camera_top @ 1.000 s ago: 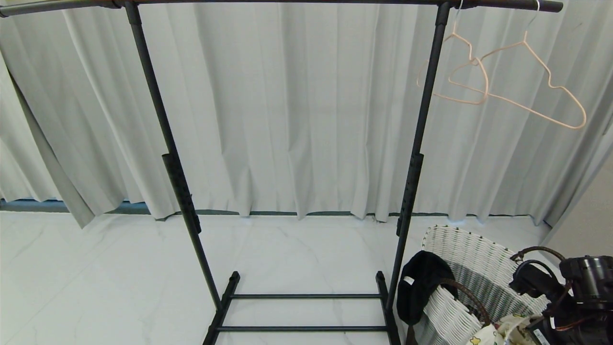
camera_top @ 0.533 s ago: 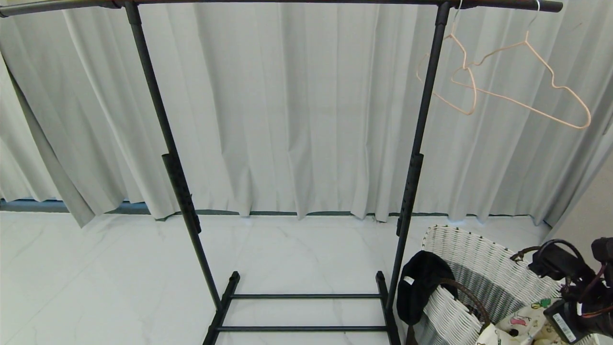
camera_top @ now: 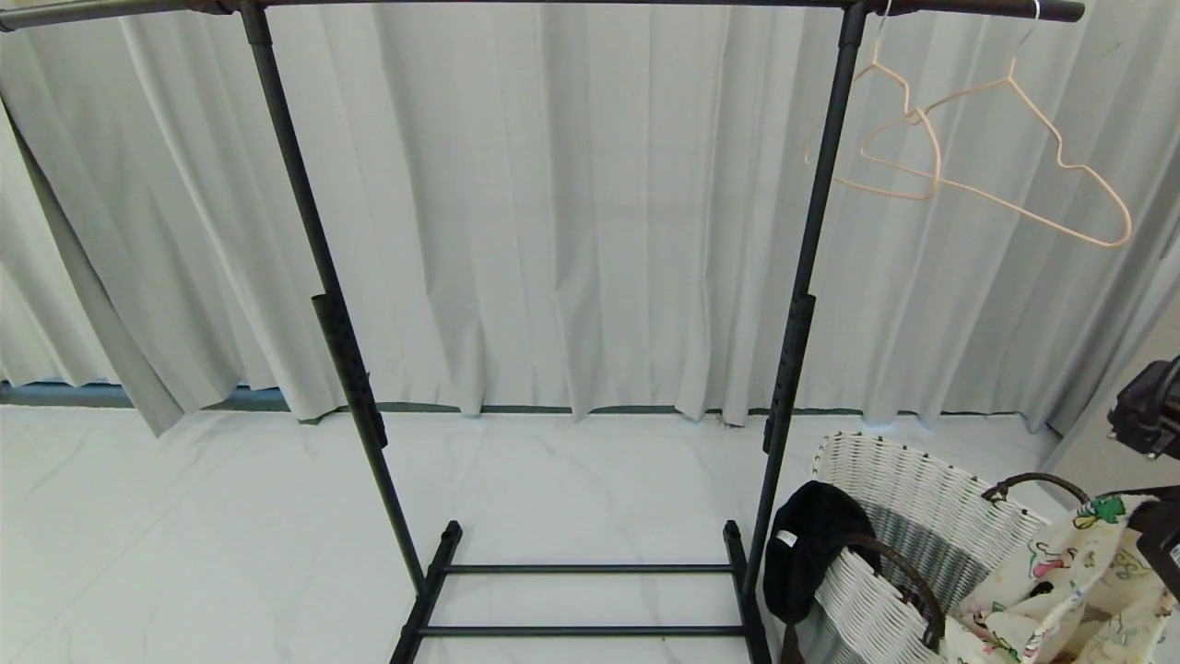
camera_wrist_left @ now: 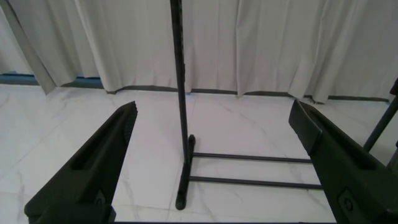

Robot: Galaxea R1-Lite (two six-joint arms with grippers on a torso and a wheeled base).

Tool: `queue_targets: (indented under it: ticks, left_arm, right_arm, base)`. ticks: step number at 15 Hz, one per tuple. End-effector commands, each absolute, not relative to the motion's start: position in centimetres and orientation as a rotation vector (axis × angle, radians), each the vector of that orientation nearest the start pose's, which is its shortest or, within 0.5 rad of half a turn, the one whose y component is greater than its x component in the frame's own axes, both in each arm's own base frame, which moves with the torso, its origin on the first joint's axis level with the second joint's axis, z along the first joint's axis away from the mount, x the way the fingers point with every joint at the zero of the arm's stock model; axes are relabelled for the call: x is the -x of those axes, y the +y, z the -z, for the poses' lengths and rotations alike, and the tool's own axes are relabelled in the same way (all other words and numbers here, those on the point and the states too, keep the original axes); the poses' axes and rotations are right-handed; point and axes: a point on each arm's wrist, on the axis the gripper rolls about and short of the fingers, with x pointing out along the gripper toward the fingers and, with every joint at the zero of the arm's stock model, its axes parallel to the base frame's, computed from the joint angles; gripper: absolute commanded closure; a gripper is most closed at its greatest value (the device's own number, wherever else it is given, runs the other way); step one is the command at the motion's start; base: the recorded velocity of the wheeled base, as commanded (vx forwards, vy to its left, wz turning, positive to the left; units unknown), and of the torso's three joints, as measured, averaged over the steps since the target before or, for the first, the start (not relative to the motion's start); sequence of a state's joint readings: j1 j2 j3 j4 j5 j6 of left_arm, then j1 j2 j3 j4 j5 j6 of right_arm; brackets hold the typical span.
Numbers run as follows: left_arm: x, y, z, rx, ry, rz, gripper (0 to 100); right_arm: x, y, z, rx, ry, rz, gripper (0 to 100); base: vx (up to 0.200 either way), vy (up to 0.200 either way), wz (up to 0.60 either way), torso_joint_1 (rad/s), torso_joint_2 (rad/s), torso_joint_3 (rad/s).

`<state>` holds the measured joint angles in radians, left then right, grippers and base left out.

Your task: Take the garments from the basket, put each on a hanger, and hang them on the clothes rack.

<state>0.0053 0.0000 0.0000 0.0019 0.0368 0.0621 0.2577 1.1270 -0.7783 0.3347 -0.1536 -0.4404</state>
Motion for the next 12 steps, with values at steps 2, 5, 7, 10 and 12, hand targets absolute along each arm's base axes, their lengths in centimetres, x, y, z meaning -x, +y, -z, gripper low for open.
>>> queue_targets:
  ticks: [2,5,7,10,12]
  left_arm:
    - [2.3,0.1,-7.5,-0.061,0.004,-0.043,0]
    - [2.3,0.1,-7.5,-0.061,0.003,-0.043,0]
    - [2.3,0.1,-7.5,-0.06,0.003,-0.043,0]
    - [2.3,0.1,-7.5,-0.066,0.004,-0.041,0]
    - [2.3,0.1,-7.5,-0.094,0.003,-0.04,0]
  right_arm:
    - [-12.3,4.9,-24.3,0.604,0.505,-0.329,100]
    - [-12.5,6.1,-25.2,0.619,0.463,-0.392,100]
    - [-12.6,6.5,-25.7,0.619,0.444,-0.41,100]
    - [-12.5,7.0,-25.8,0.621,0.43,-0.444,100]
    - [-12.4,7.6,-25.8,0.62,0.423,-0.49,100]
  base:
    - [-0.2,0.0,0.0,0.002,0.0,0.002]
    - [-0.2,0.0,0.0,-0.004,0.0,0.004]
    - [-0.2,0.0,0.0,0.005,0.0,0.005]
    - [-0.133,0.0,0.0,0.002,0.0,0.0]
    - [0.0,0.0,0.0,0.0,0.0,0.0]
